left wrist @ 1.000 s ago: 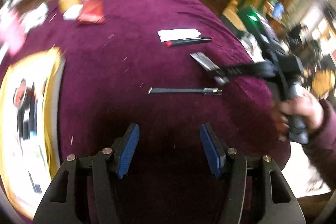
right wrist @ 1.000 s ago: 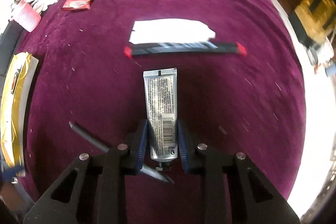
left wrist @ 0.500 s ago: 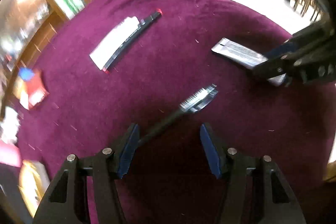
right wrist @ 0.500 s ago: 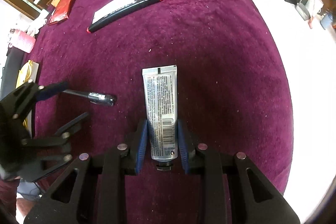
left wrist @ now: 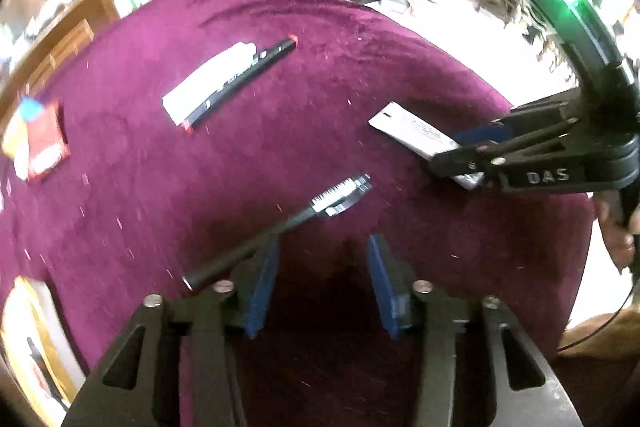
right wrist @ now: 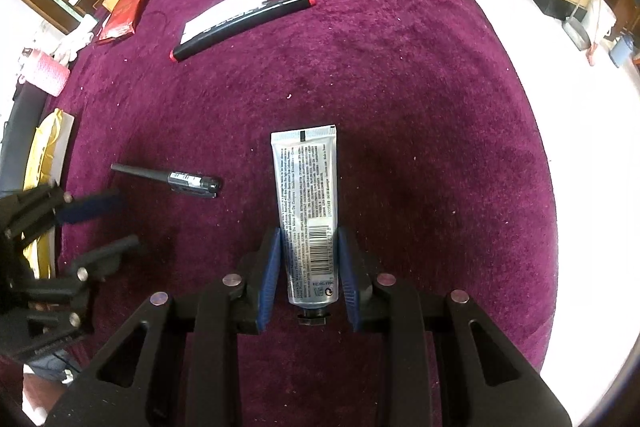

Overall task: Organize objects
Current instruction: 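Grasp the thin black pen with the left tool, then lower the black pen into the tray with the left tool while the right tool lowers the silver tube, then open both tools and move them back over the remaining items, then grasp the black marker with red caps with the right tool, then grasp the white tube with the left tool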

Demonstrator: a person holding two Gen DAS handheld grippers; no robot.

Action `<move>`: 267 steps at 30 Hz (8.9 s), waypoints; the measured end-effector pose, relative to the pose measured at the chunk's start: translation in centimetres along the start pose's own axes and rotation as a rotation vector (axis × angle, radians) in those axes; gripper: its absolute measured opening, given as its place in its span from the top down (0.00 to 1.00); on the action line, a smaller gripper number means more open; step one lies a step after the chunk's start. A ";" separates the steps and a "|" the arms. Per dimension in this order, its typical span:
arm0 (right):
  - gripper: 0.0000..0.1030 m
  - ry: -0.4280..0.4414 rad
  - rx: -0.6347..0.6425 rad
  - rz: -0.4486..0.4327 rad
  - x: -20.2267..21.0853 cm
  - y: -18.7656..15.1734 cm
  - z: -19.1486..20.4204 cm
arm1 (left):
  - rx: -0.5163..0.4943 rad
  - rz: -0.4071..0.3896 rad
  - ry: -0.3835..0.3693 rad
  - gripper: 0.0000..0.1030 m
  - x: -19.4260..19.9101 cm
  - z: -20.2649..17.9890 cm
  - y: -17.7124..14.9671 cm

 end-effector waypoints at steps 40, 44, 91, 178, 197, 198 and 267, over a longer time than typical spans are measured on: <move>0.73 -0.139 0.047 -0.066 -0.1 0.5 1.9 | 0.287 -0.028 -0.056 0.94 -5.4 1.8 -1.8; 0.73 -0.081 -0.001 -0.059 0.3 0.2 2.1 | 0.325 -0.067 -0.084 0.94 -4.7 2.6 -2.7; 0.73 0.386 0.305 0.222 -5.1 -6.8 42.8 | 0.912 -0.146 0.052 0.94 12.5 21.6 -31.0; 0.60 -0.116 0.301 -0.245 3.4 -3.6 27.7 | 0.930 -0.209 0.053 0.47 13.5 15.1 -20.9; 0.61 -0.130 0.245 -0.189 2.9 -0.6 15.8 | 0.879 -0.125 0.032 0.47 7.5 8.7 -12.4; 0.61 -0.130 0.243 -0.185 2.7 -0.5 15.5 | 0.879 -0.121 0.033 0.47 7.3 8.6 -12.2; 0.88 -0.004 0.005 0.018 0.2 2.7 -2.1 | 0.097 -0.037 0.034 0.47 -6.9 11.6 12.6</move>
Point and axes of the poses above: each gripper's, at about its wrist camera, not at the fingertips, and x roughly against the way its jaws point, z to its left, y to its top, the point moved 2 cm from there along -x, roughly the way its jaws point, and after that the axes turned 3 degrees about -y, right-handed, at the moved point
